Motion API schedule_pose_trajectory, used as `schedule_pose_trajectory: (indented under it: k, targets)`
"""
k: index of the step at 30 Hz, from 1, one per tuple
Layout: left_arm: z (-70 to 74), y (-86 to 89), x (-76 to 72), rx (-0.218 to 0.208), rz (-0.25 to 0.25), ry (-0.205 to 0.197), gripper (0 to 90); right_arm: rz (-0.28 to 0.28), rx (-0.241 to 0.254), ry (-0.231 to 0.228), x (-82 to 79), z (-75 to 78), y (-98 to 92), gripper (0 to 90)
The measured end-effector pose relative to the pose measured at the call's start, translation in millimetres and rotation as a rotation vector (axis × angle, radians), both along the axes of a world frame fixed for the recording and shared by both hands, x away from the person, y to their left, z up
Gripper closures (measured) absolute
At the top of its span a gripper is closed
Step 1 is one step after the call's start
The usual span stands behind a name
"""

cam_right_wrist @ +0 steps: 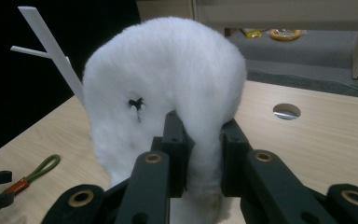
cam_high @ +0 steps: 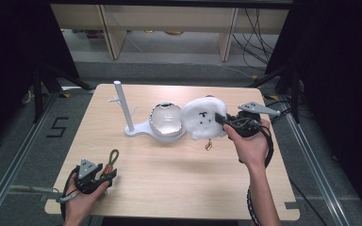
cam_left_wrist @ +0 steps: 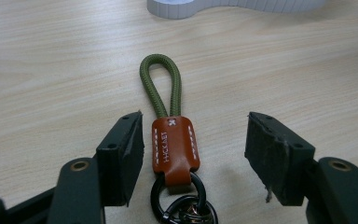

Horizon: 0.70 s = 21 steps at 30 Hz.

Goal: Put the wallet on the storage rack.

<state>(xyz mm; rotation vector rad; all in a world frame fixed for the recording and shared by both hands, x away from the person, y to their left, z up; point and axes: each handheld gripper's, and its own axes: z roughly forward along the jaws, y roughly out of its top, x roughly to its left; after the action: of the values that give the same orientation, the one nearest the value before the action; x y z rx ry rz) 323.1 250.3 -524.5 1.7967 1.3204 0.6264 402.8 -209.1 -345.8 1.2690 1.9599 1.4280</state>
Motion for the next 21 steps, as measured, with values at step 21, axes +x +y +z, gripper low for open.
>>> schedule_pose_trajectory:
  k: [21]
  targets:
    - [-0.4,-1.5,0.0,0.006,-0.003,-0.003,36.5,-0.026,0.035,-0.005,9.3,6.8,10.8,77.4]
